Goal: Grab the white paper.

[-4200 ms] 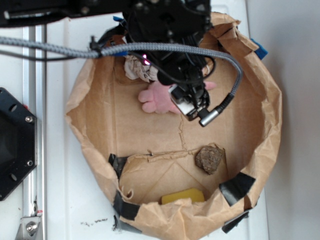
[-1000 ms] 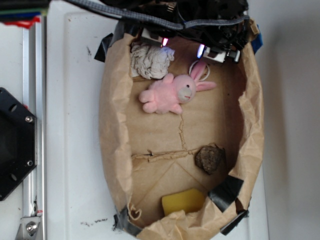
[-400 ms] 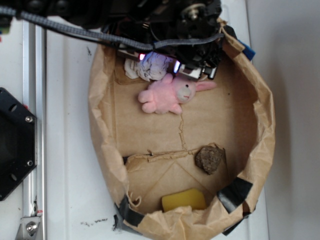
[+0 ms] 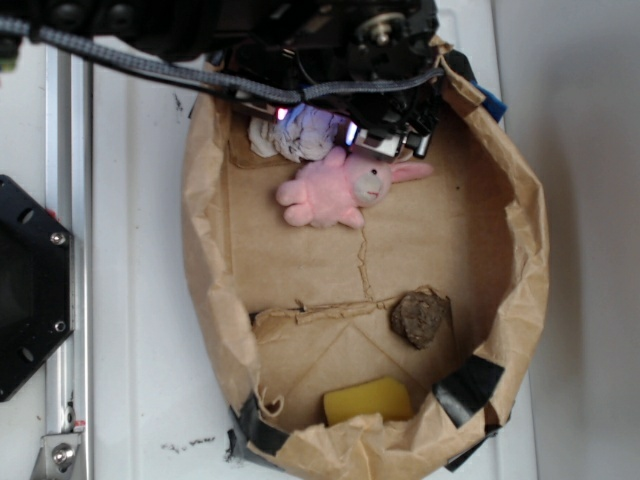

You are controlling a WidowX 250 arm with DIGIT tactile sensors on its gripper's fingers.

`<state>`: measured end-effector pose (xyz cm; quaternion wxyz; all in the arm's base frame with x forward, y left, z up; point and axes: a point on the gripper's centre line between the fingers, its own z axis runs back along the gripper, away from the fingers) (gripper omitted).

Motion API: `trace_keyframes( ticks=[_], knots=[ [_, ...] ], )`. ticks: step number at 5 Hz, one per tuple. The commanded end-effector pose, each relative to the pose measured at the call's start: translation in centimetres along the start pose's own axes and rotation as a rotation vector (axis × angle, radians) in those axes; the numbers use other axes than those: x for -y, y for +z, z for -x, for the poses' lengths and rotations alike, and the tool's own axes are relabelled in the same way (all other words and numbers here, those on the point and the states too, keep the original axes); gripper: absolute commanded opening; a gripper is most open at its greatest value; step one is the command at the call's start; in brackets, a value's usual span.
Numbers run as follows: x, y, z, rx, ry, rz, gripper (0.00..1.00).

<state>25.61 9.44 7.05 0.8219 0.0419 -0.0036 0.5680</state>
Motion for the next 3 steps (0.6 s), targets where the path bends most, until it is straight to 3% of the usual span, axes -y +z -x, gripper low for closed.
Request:
trace_keyframes(
  ticks=[1, 3],
  knots=[
    [-0.2, -1.3, -1.3, 0.038, 0.030, -0.035, 1.00],
    [-0.3, -2.6, -1.1, 0.037, 0.025, -0.050, 1.00]
  ],
)
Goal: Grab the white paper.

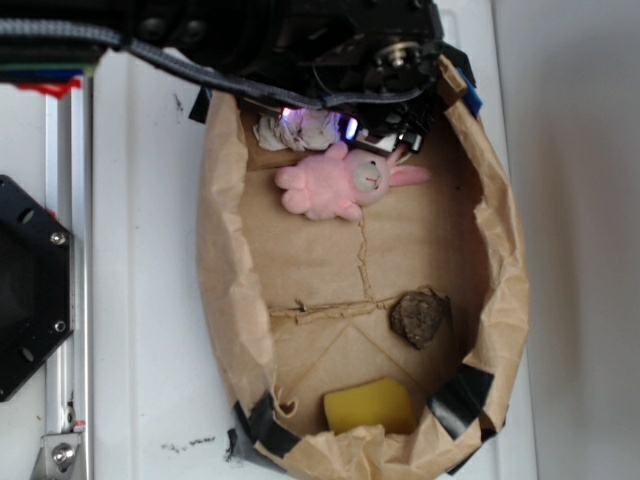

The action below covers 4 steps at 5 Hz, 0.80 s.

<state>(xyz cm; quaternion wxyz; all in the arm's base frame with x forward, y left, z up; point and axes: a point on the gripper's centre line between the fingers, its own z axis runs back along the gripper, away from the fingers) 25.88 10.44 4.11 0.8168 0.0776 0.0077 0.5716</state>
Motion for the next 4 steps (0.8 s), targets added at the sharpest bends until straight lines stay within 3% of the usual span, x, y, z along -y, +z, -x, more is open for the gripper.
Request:
trace_keyframes(
  ticks=[1, 4],
  knots=[
    [-1.6, 0.0, 1.2, 0.018, 0.025, 0.031, 0.00],
    [-2.6, 0.0, 3.5, 0.014, 0.023, 0.043, 0.00]
  ],
)
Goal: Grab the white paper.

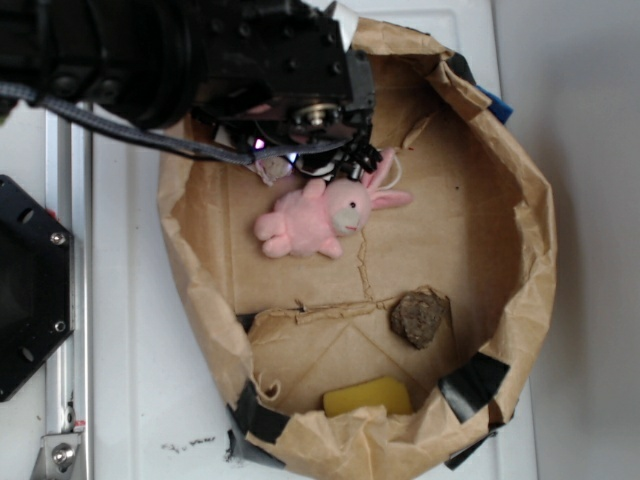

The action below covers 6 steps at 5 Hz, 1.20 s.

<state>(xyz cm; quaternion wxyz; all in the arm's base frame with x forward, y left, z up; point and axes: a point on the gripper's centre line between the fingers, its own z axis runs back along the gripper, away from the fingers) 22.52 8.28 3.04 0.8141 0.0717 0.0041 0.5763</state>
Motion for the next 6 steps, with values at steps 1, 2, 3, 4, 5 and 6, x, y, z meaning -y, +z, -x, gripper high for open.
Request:
trace_keyframes(
  ticks=[1, 2, 3, 4, 5, 6],
  knots=[
    [0.0, 1.7, 0.0, 0.021, -0.063, 0.056, 0.00],
    [2.1, 4.9, -0.5, 0.012, -0.307, 0.205, 0.00],
    [3.7, 8.9, 0.5, 0.091, -0.552, 0.234, 0.00],
    [4.1, 12.4, 2.3, 0.049, -0.800, 0.281, 0.00],
    [3.8, 14.4, 3.7, -0.063, -1.045, 0.343, 0.00],
    [3.6, 16.4, 4.8, -0.074, -1.295, 0.386, 0.00]
  ],
)
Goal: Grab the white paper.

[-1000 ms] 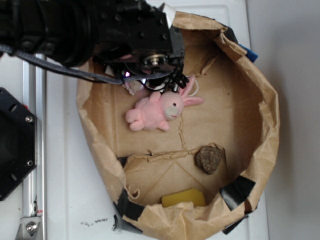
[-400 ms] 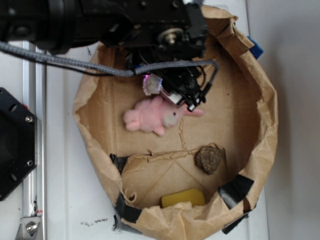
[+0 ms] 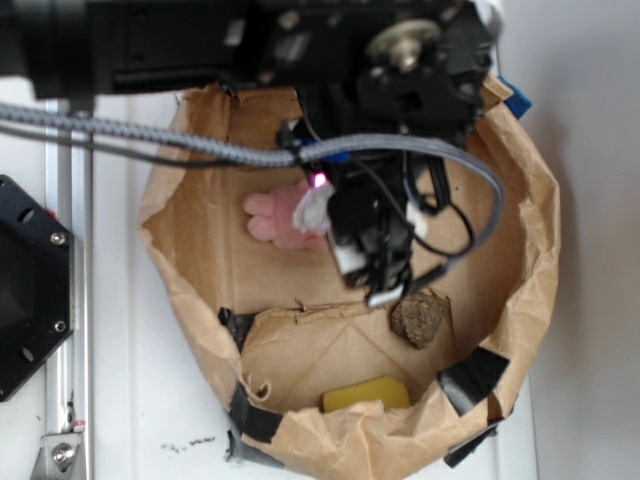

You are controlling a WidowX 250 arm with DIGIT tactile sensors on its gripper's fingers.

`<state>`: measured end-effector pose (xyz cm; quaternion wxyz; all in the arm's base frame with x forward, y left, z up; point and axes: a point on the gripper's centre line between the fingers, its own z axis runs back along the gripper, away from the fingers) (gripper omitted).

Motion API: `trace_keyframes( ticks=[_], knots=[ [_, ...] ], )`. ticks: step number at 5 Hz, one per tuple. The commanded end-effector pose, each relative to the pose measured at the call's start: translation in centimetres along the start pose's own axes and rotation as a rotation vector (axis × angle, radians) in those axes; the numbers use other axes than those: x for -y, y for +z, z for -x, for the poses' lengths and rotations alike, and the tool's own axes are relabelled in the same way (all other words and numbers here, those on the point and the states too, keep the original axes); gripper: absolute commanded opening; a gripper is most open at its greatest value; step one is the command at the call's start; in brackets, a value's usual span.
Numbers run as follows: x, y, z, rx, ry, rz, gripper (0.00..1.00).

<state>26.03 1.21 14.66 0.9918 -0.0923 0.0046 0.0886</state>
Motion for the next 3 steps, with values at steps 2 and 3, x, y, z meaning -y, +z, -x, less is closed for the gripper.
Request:
trace_keyframes(
  ticks=[2, 3],
  knots=[
    [-0.06, 4.21, -0.12, 0.099, -0.283, 0.005, 0.00],
    [-0.36, 3.95, -0.34, 0.093, -0.272, -0.007, 0.00]
  ],
)
